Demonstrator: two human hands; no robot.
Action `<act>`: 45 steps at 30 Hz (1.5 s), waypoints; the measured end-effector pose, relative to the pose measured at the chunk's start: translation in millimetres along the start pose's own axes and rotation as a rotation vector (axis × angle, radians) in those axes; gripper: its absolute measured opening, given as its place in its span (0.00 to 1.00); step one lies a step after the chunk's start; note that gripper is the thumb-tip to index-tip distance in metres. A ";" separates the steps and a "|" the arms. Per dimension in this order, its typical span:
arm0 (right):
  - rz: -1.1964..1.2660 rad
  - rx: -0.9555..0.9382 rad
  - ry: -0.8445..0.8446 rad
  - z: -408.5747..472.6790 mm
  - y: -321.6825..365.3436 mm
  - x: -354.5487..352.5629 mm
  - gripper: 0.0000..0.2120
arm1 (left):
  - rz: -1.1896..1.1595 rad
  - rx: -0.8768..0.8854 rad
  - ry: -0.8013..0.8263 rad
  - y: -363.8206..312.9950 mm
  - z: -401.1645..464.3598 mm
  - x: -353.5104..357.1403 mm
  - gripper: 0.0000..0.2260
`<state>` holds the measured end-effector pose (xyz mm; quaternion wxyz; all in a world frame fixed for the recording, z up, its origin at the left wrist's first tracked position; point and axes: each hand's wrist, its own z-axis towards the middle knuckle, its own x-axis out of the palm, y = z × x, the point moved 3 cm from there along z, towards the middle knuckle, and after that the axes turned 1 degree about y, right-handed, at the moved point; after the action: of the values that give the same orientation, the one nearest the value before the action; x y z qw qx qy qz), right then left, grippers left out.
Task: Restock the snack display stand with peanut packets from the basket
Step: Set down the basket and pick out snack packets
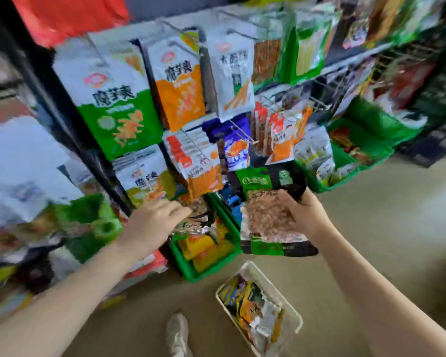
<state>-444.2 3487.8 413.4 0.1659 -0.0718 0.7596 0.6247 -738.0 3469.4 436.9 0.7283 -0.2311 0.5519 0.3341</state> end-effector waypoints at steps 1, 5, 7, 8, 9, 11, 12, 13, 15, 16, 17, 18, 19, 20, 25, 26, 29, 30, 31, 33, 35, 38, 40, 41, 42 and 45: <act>0.016 -0.053 0.050 -1.0 29.5 8.7 0.02 | 0.055 -0.016 -0.033 5.3 -8.7 -30.3 0.14; 0.142 -0.197 0.214 -8.3 132.0 54.0 0.07 | 0.223 -0.036 -0.216 25.8 -49.2 -137.7 0.14; 0.195 -0.228 0.314 -18.4 173.6 83.7 0.05 | 0.288 -0.060 -0.294 38.3 -68.5 -187.9 0.13; 0.199 -0.242 0.368 -24.3 189.8 99.2 0.03 | 0.316 -0.068 -0.325 46.5 -78.6 -210.9 0.12; 0.196 -0.264 0.411 -30.4 205.0 115.1 0.04 | 0.346 -0.077 -0.345 55.1 -88.5 -233.3 0.12; 0.175 -0.306 0.488 -40.5 230.4 146.7 0.06 | 0.431 -0.108 -0.349 72.4 -105.8 -276.4 0.11; 0.164 -0.318 0.517 -43.5 241.4 162.2 0.06 | 0.463 -0.121 -0.322 83.1 -113.1 -295.3 0.11; 0.159 -0.327 0.535 -46.6 253.0 177.5 0.06 | 0.473 -0.136 -0.286 95.3 -119.5 -312.1 0.11; 0.176 -0.327 0.536 -48.6 277.5 206.5 0.06 | 0.456 -0.185 -0.225 122.5 -128.7 -341.9 0.07; 0.202 -0.319 0.538 -47.7 289.6 220.3 0.06 | 0.440 -0.208 -0.204 136.6 -130.1 -355.3 0.06; 0.225 -0.312 0.545 -46.8 302.3 234.6 0.06 | 0.421 -0.213 -0.190 152.0 -130.3 -368.3 0.06; 0.236 -0.315 0.548 -44.8 315.6 249.1 0.07 | 0.406 -0.208 -0.187 167.8 -128.4 -381.9 0.07; 0.240 -0.330 0.547 -42.6 328.9 263.6 0.09 | 0.390 -0.196 -0.199 186.3 -124.8 -395.3 0.08; 0.243 -0.342 0.540 -37.7 340.2 278.3 0.10 | 0.369 -0.204 -0.223 206.5 -119.6 -408.3 0.09; 0.313 -0.351 0.494 -4.0 376.2 350.1 0.05 | 0.223 -0.262 -0.154 297.7 -78.6 -441.9 0.17; 0.319 -0.338 0.472 3.2 379.8 359.0 0.05 | 0.191 -0.247 -0.128 310.2 -70.2 -443.0 0.18; 0.335 -0.307 0.449 23.5 386.6 376.2 0.05 | 0.123 -0.213 -0.052 349.8 -53.4 -442.5 0.21; 0.324 -0.313 0.447 28.0 388.7 378.8 0.04 | 0.119 -0.205 -0.030 364.1 -49.4 -441.3 0.23; 0.313 -0.337 0.455 30.8 391.4 381.4 0.02 | 0.121 -0.197 -0.012 377.3 -45.4 -440.1 0.25; 0.286 -0.384 0.487 36.3 394.5 386.7 0.05 | 0.136 -0.230 0.032 400.2 -37.2 -435.6 0.21; 0.256 -0.402 0.533 34.9 398.4 395.3 0.08 | 0.162 -0.261 0.089 414.4 -30.7 -429.8 0.16; 0.233 -0.353 0.539 37.1 396.2 412.3 0.08 | 0.110 -0.259 0.128 420.5 -26.5 -421.7 0.10; 0.263 -0.286 0.523 38.4 392.8 420.2 0.07 | 0.018 -0.226 0.101 419.0 -25.1 -420.5 0.11; 0.289 -0.265 0.517 40.5 389.4 422.8 0.05 | -0.023 -0.220 0.093 417.8 -25.2 -421.3 0.11; 0.310 -0.248 0.504 38.5 388.6 422.6 0.04 | -0.071 -0.217 0.083 416.1 -25.8 -423.5 0.12; 0.347 -0.281 0.480 34.0 387.7 419.5 0.06 | -0.231 -0.228 0.011 415.6 -28.8 -431.1 0.17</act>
<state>-953.4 3643.2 623.2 -0.1383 -0.1089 0.6844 0.7075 -1137.2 3627.7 855.1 0.7278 -0.3760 0.4842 0.3075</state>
